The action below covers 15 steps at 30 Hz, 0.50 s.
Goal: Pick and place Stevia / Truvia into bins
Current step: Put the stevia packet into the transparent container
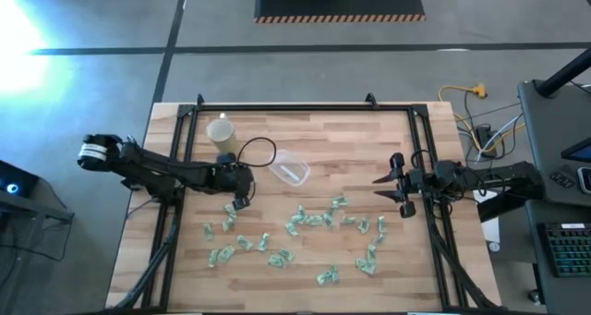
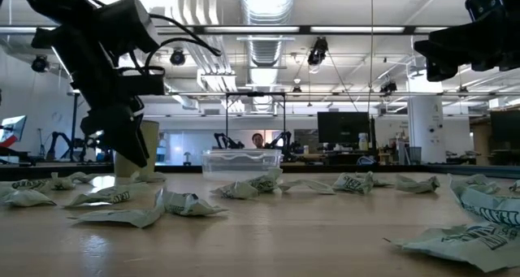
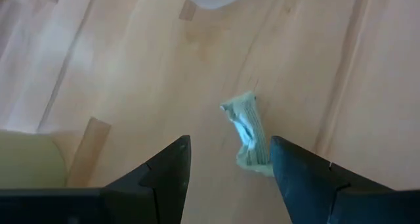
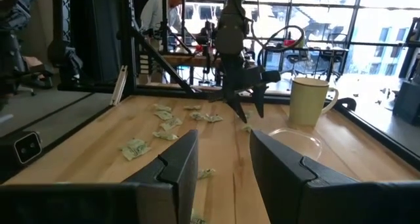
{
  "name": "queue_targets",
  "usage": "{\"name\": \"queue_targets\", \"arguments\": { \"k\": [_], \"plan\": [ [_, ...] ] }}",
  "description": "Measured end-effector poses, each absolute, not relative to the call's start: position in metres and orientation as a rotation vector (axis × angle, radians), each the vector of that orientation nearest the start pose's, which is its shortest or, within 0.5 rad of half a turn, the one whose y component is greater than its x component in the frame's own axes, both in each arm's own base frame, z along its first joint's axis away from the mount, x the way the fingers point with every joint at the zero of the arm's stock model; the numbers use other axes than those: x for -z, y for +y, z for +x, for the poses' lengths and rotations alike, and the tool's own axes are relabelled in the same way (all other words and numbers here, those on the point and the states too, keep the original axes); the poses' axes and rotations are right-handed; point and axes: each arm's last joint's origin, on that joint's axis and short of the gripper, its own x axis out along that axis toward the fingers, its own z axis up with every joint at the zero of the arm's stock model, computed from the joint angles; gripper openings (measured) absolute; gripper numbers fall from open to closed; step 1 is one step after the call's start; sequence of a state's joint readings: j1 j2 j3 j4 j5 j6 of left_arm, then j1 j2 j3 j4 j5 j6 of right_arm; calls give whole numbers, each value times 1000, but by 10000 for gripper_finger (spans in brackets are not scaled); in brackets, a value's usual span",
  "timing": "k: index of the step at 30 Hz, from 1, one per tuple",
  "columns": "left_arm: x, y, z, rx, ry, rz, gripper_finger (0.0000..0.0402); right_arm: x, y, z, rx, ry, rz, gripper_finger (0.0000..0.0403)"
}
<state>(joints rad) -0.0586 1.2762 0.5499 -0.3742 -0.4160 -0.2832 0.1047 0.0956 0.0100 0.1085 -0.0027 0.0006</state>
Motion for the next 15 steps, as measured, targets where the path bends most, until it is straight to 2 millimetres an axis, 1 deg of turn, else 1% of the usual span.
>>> {"name": "queue_targets", "arguments": {
  "k": [5,11,15],
  "plan": [
    [-152,-2,215,-444,984,-19,192,-169,11,103,-109,-17,25,128],
    [-136,-2,219,-453,1057,-2,192,-167,11,105,-114,17,51,128],
    [-129,-2,222,-476,1075,2,192,-164,12,107,-114,48,48,128]
  ]
}}
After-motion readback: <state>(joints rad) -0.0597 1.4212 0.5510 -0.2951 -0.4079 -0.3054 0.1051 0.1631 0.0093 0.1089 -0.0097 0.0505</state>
